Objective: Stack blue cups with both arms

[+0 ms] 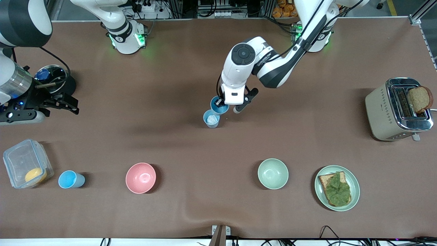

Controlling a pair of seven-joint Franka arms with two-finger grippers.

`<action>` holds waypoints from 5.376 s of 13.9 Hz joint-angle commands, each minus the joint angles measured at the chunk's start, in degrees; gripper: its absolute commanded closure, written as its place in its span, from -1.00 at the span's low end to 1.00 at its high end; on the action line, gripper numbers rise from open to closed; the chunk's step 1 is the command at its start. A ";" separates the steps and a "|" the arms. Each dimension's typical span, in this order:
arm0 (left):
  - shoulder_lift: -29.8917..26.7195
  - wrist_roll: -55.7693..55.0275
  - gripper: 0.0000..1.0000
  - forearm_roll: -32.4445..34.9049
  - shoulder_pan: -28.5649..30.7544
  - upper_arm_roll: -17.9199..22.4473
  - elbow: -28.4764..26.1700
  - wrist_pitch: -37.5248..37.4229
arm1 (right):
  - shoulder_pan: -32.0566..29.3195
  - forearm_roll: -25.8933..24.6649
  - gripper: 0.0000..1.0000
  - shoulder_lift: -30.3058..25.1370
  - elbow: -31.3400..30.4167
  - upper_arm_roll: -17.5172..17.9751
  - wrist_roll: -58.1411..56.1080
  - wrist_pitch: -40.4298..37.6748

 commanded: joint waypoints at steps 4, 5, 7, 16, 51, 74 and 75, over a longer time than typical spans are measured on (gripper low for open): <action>7.67 -6.58 1.00 6.87 -2.61 1.06 8.30 -1.10 | -0.56 -0.73 -1.00 -0.89 0.00 0.63 1.69 -1.17; 8.38 -6.75 1.00 7.05 -3.05 1.06 8.82 -1.10 | -0.48 -0.73 -1.00 -0.89 -0.09 0.63 1.69 -1.08; 9.26 -6.84 1.00 7.14 -4.11 1.67 8.91 -1.10 | -0.39 -0.38 -1.00 -0.89 0.00 0.63 1.69 -0.91; 9.79 -6.93 -1.00 8.89 -6.05 2.90 8.82 -1.10 | -0.65 0.93 -1.00 -0.89 -0.09 0.54 1.69 -0.56; 6.27 73.05 -1.00 14.25 26.21 4.57 13.92 -11.53 | -1.09 2.08 -1.00 -1.68 -2.73 0.54 1.60 2.96; -29.59 71.55 -1.00 -4.20 28.84 3.96 -5.80 -39.29 | -1.09 2.61 -1.00 -1.68 -2.82 0.45 1.60 2.61; -29.59 72.08 -1.00 -4.98 29.72 3.96 -3.33 -42.98 | -1.09 2.87 -1.00 -1.68 -2.82 0.45 1.60 2.52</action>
